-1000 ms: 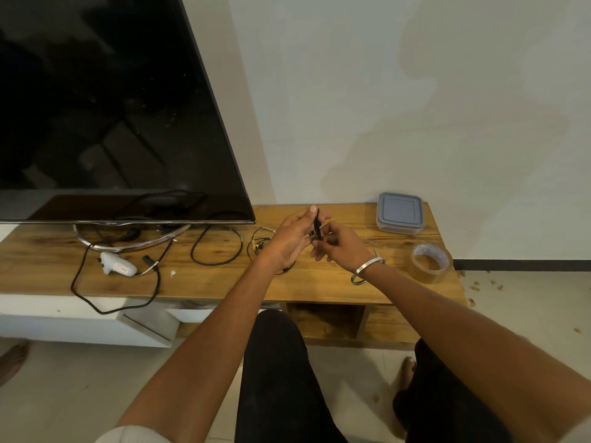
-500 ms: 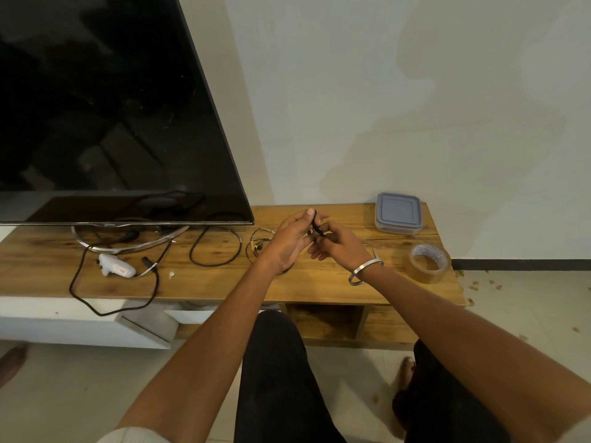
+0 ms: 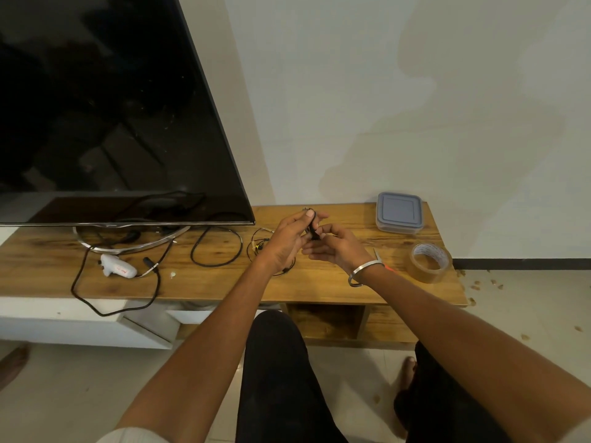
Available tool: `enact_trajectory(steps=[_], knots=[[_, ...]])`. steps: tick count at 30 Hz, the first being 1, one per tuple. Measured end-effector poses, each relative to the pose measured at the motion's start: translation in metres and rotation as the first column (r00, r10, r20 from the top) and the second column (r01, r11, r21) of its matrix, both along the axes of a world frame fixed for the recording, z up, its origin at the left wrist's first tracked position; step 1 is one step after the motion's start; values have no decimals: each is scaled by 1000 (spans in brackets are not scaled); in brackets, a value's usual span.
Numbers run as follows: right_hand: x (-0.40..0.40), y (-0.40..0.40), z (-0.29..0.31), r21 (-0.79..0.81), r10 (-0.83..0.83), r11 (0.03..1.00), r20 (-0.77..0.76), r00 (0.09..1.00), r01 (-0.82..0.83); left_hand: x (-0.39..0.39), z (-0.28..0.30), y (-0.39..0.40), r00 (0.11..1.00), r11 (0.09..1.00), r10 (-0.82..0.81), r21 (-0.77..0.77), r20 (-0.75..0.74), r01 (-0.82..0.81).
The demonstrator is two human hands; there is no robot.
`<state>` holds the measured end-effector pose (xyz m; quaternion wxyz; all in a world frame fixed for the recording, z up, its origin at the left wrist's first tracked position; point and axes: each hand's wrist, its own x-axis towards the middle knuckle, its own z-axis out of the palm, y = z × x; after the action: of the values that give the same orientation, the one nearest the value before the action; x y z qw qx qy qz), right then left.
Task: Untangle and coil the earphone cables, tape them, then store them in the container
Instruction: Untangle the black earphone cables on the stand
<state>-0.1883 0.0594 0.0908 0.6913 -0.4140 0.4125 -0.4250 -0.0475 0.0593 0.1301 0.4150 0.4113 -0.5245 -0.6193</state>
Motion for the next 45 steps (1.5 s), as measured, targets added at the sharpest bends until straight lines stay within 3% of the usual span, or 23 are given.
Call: enact_trajectory(steps=[15, 25, 33, 39, 45], knots=[[-1, 2, -3, -145, 50, 986, -184, 982, -77, 2, -3, 1, 1000, 1000, -5, 22, -25, 5], [-4, 2, 0, -111, 110, 984, -220, 969, -137, 5, 0, 5, 997, 997, -72, 11, -13, 72], [-2, 3, 3, -32, 139, 988, -229, 963, -150, 7, -2, 4, 949, 982, -160, -55, 271, 182], [0, 4, 2, 146, 179, 976, -107, 978, -162, 7, -5, 4, 845, 953, -180, -124, 504, 277], [2, 4, 0, 210, 220, 957, -85, 972, -198, 5, -4, 4, 751, 918, -184, -161, 634, 361]])
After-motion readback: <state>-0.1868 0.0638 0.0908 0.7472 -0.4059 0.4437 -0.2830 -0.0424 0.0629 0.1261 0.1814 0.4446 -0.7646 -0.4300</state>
